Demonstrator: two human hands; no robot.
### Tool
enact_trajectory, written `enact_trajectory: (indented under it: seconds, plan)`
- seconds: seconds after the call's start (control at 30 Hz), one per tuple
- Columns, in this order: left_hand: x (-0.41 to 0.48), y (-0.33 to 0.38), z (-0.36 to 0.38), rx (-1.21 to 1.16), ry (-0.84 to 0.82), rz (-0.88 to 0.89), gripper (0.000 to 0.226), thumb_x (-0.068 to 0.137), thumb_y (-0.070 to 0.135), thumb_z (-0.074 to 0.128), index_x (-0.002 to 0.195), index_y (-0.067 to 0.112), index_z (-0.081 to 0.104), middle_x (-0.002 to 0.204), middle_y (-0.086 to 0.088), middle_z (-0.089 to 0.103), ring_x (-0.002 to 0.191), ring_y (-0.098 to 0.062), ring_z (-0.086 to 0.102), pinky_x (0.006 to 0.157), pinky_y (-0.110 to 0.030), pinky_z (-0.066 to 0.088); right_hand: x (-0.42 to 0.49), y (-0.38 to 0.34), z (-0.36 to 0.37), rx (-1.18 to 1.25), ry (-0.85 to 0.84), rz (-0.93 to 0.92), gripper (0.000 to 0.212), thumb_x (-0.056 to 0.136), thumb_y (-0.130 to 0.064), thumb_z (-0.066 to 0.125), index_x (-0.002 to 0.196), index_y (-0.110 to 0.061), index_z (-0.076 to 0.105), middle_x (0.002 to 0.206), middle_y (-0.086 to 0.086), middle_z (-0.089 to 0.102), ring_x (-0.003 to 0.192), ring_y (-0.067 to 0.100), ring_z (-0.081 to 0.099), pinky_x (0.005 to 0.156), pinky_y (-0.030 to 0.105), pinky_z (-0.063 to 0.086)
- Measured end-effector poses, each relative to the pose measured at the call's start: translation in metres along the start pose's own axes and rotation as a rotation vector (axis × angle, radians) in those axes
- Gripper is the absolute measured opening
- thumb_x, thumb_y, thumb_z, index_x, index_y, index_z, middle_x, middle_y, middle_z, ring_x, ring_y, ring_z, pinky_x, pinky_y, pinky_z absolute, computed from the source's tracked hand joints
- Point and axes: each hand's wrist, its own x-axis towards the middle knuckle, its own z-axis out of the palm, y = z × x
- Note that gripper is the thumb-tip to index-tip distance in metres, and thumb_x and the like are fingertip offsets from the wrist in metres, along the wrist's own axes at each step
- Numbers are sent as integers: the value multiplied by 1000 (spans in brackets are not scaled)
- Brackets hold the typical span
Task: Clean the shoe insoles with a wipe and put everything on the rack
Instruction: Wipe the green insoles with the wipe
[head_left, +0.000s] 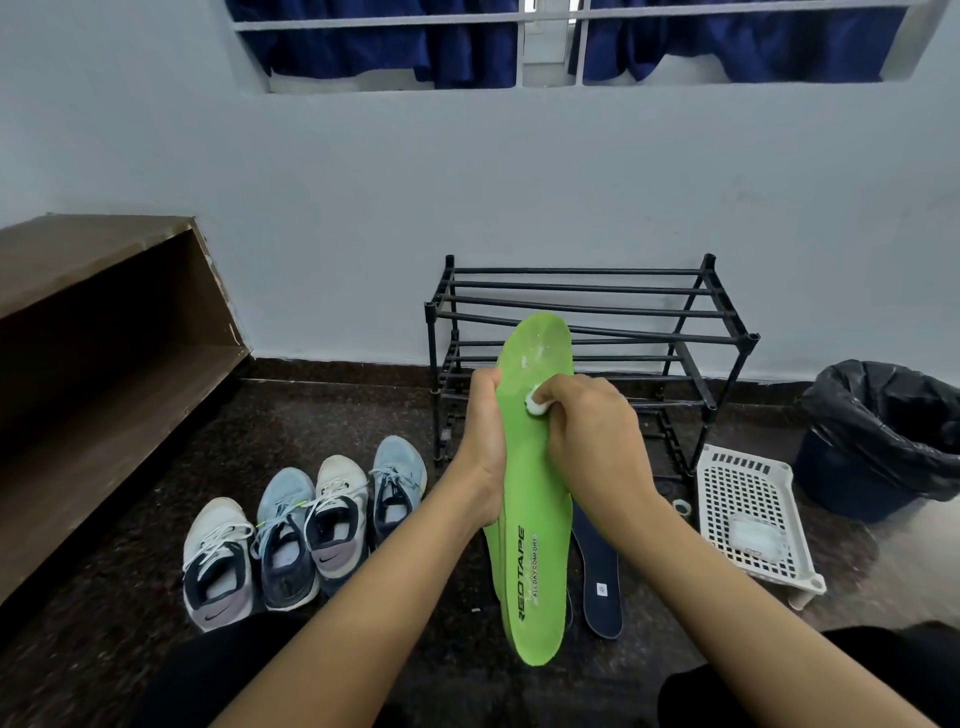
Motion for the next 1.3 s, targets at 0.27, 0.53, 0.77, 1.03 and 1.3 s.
enact_trajectory:
  seconds: [0.27, 0.53, 0.77, 1.03, 1.3]
  plan:
    - [5, 3, -10, 7, 116, -3, 59, 92, 52, 31, 59, 18, 66, 63, -2, 63, 60, -19, 56, 60, -29, 42, -24, -12, 6, 0, -135, -96, 26, 84, 1, 51, 96, -15, 67, 94, 3, 65, 96, 23, 56, 80, 39, 47]
    - [-3, 1, 4, -15, -11, -18, 45, 93, 41, 27, 69, 15, 55, 59, -2, 55, 49, -16, 51, 51, -21, 39, 3, 7, -2, 1, 28, 8, 26, 83, 5, 50, 93, -12, 68, 95, 6, 68, 94, 28, 58, 78, 40, 48]
    - [2, 5, -5, -39, 85, 0, 62, 93, 48, 31, 48, 21, 63, 56, 1, 59, 51, -15, 54, 54, -27, 39, -23, -14, 6, -18, -65, -90, 27, 81, 6, 51, 94, -12, 67, 91, 5, 66, 93, 25, 54, 76, 37, 45]
    - [-2, 2, 3, -27, 12, -6, 57, 95, 44, 26, 58, 18, 61, 55, -1, 58, 48, -16, 55, 52, -23, 41, -3, -1, -1, -27, -18, -39, 24, 83, 3, 50, 93, -11, 66, 96, 6, 65, 97, 27, 53, 76, 40, 47]
    - [-4, 6, -1, -42, 27, -23, 58, 94, 44, 28, 52, 19, 60, 53, 1, 56, 45, -15, 53, 51, -23, 39, -10, -7, 3, -23, -10, -34, 27, 81, 6, 50, 93, -11, 67, 91, 6, 67, 90, 26, 54, 75, 38, 44]
